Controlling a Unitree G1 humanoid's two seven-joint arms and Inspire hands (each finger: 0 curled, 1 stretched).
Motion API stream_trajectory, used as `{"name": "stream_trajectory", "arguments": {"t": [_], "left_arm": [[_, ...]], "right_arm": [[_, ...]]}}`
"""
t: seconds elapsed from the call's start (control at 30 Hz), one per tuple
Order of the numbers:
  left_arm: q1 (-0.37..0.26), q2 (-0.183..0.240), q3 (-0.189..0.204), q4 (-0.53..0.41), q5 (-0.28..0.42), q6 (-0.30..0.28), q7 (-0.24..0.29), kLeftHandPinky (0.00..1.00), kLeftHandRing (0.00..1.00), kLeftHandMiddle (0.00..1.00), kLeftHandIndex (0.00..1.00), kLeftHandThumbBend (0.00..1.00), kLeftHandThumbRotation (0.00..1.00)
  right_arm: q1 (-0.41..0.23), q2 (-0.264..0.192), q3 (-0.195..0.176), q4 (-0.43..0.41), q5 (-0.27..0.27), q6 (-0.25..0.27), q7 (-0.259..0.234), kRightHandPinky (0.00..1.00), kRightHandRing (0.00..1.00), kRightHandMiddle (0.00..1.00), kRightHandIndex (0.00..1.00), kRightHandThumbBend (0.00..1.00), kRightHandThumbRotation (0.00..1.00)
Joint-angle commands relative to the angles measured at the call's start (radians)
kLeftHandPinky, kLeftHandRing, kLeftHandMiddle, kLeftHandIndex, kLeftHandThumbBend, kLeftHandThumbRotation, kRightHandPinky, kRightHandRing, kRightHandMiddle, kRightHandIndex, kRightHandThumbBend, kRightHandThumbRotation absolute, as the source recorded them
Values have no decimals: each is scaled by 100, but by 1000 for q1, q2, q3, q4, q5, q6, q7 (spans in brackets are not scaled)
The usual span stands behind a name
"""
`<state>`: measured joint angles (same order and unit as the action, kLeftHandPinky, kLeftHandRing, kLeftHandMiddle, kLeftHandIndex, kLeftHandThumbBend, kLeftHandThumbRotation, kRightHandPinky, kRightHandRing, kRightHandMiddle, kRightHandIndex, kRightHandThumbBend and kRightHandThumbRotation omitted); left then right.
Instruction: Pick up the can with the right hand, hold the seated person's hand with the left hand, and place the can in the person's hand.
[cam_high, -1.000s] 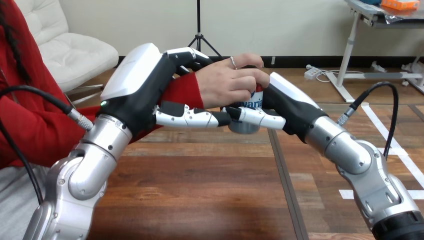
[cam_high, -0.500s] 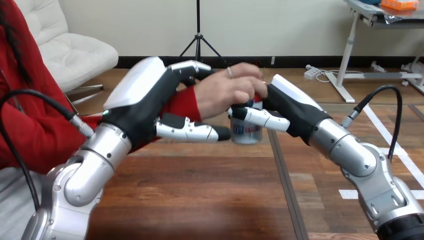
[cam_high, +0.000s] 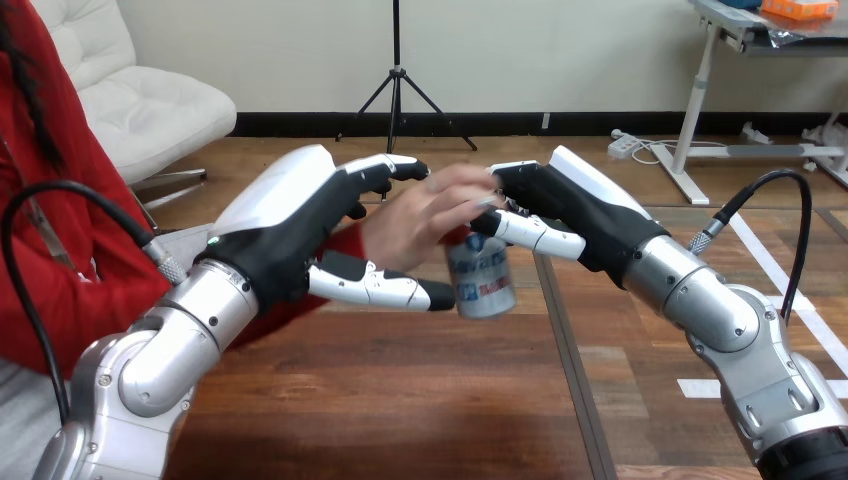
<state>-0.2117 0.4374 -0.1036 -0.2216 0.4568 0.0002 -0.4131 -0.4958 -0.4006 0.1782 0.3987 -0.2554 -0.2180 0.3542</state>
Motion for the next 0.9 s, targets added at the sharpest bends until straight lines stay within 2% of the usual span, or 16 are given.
{"name": "stream_trajectory", "arguments": {"t": [0.0,0.27,0.43,0.63,0.87], "left_arm": [[-30,31,2,-56,-22,3,-28,86,91,92,95,100,57],[-31,36,2,-65,-21,20,-52,89,95,94,99,100,59],[-30,32,2,-69,-22,31,-53,81,96,94,100,100,62],[-23,29,-2,-83,-1,52,-43,76,96,94,100,100,66],[-15,24,-6,-94,31,60,-18,76,97,95,99,100,71]], "right_arm": [[-35,-13,-32,-20,22,-19,-3,55,60,63,66,100,100],[-35,-18,-33,-7,34,-47,0,55,60,63,66,100,100],[-34,-24,-32,-3,37,-63,8,55,62,66,68,100,100],[-31,-26,-38,1,49,-83,20,56,65,69,70,100,100],[-20,-26,-46,-11,77,-78,47,58,69,73,73,100,100]]}}
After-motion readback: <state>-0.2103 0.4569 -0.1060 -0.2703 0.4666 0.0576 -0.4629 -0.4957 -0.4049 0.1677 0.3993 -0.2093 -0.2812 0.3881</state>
